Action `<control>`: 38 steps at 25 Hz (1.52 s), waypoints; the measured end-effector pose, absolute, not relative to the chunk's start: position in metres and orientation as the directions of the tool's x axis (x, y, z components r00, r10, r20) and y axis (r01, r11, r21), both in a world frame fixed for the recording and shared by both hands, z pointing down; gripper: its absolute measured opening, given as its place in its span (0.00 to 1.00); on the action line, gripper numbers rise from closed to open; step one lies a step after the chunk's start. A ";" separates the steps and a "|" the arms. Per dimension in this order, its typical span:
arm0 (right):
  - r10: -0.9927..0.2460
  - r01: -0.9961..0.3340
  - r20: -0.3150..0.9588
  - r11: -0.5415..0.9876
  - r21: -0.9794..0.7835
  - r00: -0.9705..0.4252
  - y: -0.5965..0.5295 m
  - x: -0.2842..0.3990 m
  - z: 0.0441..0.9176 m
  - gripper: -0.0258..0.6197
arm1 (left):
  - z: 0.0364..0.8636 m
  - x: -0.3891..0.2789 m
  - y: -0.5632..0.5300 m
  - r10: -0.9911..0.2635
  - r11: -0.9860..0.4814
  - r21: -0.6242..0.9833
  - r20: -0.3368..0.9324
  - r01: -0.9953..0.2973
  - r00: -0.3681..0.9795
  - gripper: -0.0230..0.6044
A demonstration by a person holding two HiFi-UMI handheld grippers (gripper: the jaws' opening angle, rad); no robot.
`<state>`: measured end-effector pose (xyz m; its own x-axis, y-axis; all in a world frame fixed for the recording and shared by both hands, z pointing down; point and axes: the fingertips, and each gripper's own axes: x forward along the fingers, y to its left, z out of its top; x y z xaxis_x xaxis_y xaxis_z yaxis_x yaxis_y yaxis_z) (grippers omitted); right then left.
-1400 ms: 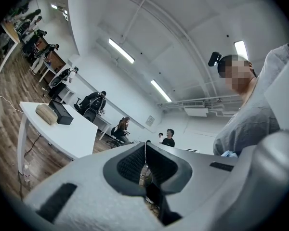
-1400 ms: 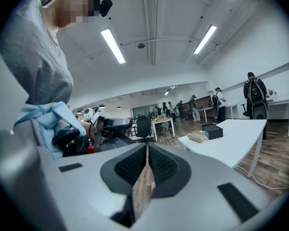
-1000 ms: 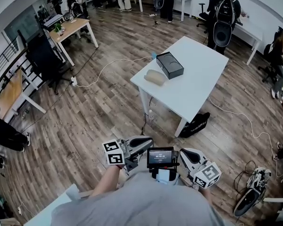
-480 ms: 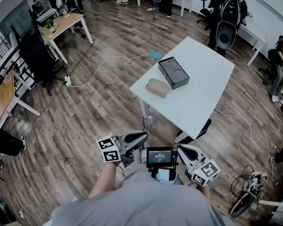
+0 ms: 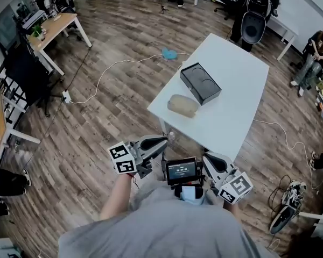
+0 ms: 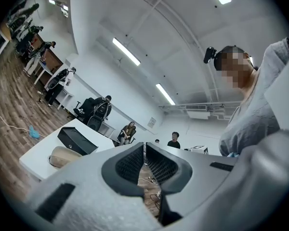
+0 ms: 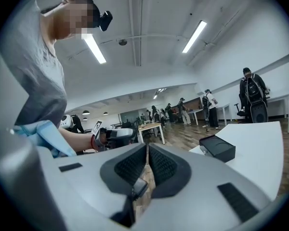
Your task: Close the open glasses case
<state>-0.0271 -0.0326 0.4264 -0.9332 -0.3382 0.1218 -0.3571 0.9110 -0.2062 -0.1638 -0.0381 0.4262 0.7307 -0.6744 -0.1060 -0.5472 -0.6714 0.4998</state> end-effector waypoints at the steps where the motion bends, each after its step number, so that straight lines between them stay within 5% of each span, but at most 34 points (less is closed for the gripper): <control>1: -0.346 -0.365 0.126 0.908 -0.205 -0.930 -0.035 -0.031 0.427 0.09 | 0.427 -0.166 -0.044 -0.664 -0.679 0.496 -0.100 -0.541 0.741 0.07; 17: -0.404 -0.437 0.177 0.867 -0.240 -0.898 -0.061 -0.033 0.440 0.09 | 0.447 -0.172 -0.085 -0.660 -0.672 0.515 -0.089 -0.533 0.746 0.07; 38: -0.437 -0.466 0.160 0.834 -0.295 -0.885 -0.085 -0.023 0.449 0.09 | 0.464 -0.149 -0.139 -0.525 -0.764 0.378 0.107 -0.523 0.845 0.10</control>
<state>-0.0227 -0.0845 0.4495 -0.8850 -0.4372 0.1602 -0.4656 0.8344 -0.2951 -0.1495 -0.1393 0.4636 0.8446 -0.5246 0.1073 -0.5227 -0.7641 0.3781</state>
